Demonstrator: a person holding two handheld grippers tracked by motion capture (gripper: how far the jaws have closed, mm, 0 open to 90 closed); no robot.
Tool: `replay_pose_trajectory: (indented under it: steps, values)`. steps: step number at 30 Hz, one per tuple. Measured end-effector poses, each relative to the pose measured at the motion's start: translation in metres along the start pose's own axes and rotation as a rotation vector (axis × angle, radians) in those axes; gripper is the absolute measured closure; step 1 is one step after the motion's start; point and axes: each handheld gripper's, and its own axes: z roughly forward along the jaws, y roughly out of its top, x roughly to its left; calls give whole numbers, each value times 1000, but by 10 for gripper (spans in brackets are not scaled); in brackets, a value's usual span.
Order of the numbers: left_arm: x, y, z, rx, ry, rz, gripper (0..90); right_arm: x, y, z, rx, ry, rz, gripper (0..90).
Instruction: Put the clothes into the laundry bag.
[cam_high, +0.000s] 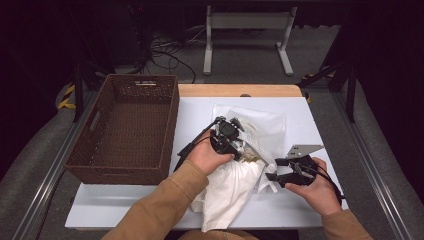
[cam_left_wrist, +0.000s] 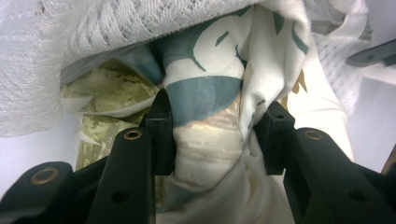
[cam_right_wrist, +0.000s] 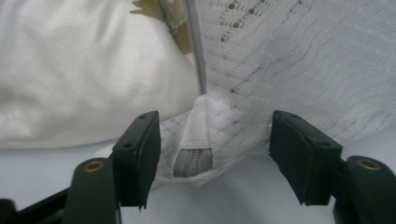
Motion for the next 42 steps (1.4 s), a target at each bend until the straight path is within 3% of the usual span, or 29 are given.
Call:
replay_pose_trajectory:
  steps: [3,4,5,11,20,24,27,37,42]
  values:
    - [-1,0,1,-1,-1,2,583,1,-1,4,24,16,-9,500]
    - [-1,0,1,-1,-1,2,583,1,-1,4,24,16,-9,500]
    - [-1,0,1,-2,0,3,583,2,0,4,36,22,-24,624]
    - [-2,1,1,-9,-7,7,583,5,2,0,44,29,-64,811]
    - [-5,10,4,-44,-11,-9,583,10,8,-14,20,31,-105,828]
    - [-16,17,11,-33,-17,22,583,13,11,-16,18,28,-119,831]
    - [-17,19,13,-30,-9,18,583,13,11,-16,22,26,-122,831]
    - [3,14,1,-86,46,-58,584,27,14,-24,21,70,-185,841]
    - [10,11,-5,-92,39,-90,583,29,16,-31,19,65,-197,848]
